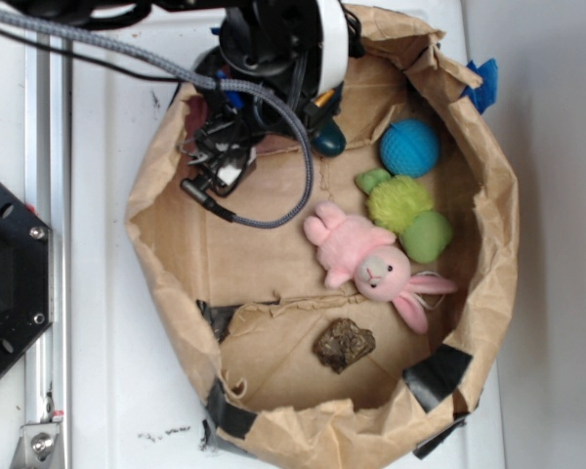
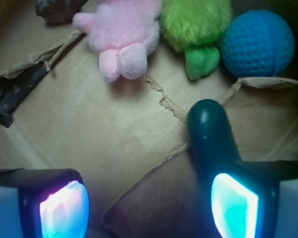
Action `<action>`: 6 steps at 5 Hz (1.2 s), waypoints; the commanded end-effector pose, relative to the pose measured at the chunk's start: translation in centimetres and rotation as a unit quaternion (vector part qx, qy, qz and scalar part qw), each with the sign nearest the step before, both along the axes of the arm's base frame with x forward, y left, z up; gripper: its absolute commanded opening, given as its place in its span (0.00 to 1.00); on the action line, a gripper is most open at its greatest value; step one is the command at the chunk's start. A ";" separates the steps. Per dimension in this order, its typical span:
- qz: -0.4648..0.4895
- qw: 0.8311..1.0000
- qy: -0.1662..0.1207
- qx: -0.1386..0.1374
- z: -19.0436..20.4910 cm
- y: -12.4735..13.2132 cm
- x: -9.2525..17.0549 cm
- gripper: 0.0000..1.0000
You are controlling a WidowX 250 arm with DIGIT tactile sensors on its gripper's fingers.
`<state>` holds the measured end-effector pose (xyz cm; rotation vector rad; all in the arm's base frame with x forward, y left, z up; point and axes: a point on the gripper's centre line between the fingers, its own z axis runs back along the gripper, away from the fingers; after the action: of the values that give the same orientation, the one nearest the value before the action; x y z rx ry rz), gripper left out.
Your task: Grab the plastic pickle.
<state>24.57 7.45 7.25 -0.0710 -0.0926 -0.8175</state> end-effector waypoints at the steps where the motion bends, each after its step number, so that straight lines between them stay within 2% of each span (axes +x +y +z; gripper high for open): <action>1: 0.029 0.999 -0.039 -0.017 1.6 1.6 1.3 1.00; 2: 0.040 0.998 -0.047 -0.031 1.8 1.9 2.3 1.00; 4: 0.027 0.999 -0.019 -0.030 -0.7 0.8 4.1 1.00; 5: 0.018 1.000 0.001 0.012 -2.6 0.1 4.3 1.00; 6: 0.030 1.000 -0.005 0.004 -2.7 0.0 4.1 0.00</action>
<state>28.20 7.44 3.37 -0.0851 -0.0644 -0.7614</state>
